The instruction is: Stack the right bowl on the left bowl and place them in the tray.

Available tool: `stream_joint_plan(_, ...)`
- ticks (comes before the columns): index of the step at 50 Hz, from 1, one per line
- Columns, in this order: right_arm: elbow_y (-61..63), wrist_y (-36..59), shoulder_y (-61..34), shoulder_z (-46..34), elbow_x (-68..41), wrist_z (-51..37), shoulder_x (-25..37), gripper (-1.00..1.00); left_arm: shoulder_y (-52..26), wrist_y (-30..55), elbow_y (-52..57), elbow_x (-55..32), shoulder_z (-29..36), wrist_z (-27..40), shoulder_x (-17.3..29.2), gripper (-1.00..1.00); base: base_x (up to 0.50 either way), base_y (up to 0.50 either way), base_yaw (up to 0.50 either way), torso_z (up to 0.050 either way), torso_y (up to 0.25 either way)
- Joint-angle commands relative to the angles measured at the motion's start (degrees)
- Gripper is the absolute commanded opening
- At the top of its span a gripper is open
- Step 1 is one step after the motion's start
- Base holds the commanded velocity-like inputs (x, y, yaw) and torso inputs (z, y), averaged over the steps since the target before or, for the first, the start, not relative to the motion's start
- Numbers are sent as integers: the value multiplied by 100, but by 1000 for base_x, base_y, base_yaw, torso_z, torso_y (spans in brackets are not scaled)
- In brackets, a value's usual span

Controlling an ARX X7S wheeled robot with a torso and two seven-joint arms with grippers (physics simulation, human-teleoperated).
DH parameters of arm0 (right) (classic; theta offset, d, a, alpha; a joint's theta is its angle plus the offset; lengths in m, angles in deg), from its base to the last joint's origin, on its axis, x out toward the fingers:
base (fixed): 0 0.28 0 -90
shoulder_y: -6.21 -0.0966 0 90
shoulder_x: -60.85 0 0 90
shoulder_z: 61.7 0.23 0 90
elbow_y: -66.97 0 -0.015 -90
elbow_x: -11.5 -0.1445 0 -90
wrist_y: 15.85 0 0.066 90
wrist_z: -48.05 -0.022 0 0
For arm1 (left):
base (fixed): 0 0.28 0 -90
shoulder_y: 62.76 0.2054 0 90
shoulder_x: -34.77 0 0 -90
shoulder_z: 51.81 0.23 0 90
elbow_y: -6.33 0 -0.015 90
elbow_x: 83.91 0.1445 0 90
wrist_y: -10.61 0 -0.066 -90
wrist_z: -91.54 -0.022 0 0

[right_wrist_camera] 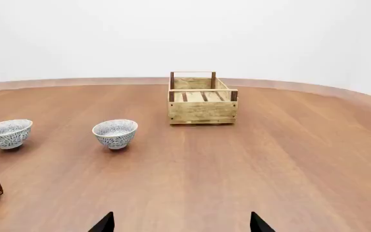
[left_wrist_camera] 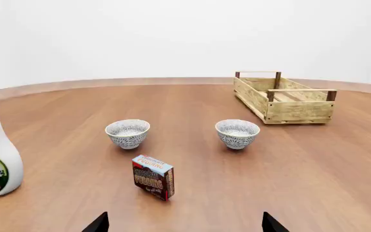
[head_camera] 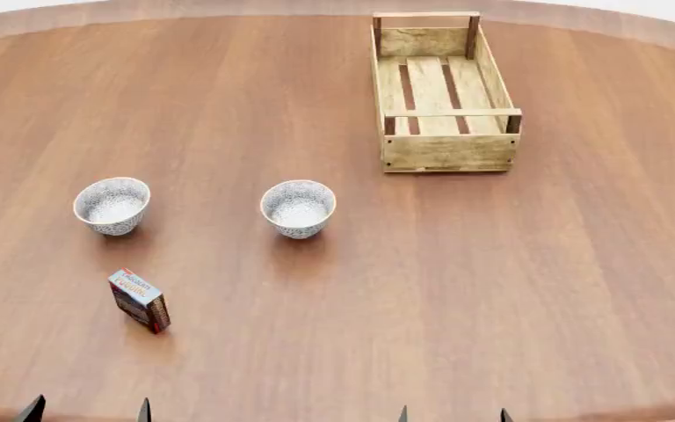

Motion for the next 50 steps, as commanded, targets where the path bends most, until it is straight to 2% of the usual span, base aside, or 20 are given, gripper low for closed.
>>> stream_joint_plan(1, 53, 11, 9, -70, -104, -150, 87, 100, 28, 46, 100, -98, 98, 127, 84, 100, 0, 0, 0, 0, 0)
stream_joint_plan(12, 167, 106, 46, -257, -279, -402, 265, 100, 19, 145, 194, -280, 289, 374, 276, 100, 0, 0, 0, 0, 0)
stream_joint_plan(13, -2578, -911, 598, -2578, 2578, -2578, 0, 100, -1342, -2578, -2578, -587, 110, -565, 13, 100, 0, 0, 0, 0, 0)
stream_joint_plan(14, -1719, -1770, -261, -3438, 1719, -3438, 860, 100, -483, -1719, -1719, 4, 60, 162, 60, 100, 0, 0, 0, 0, 0)
stream_joint_plan(15, -859, -911, 2, -2578, 859, -2578, 48, 100, 36, -859, -859, -15, 69, 87, 59, 100, 0, 0, 0, 0, 0)
stream_joint_plan(16, 0, -51, 27, -1719, 0, -1719, 49, 100, 0, -95, -77, -70, 100, 120, 90, 100, 0, 0, 0, 0, 0)
stream_joint_plan(18, -36, -33, 42, -193, -63, -191, 106, 100, -60, -134, -252, -118, 140, 198, 134, 100, 0, 0, 0, 0, 0)
stream_joint_plan(31, -150, -122, 52, -388, -201, -551, 262, 100, -66, -165, -383, -249, 344, 423, 310, 100, 0, 21, 0, 0, 0)
stream_joint_plan(50, -323, -222, 12, -632, -347, -739, 405, 100, -134, -149, -520, -307, 529, 632, 458, 100, 0, 459, 0, 0, 0)
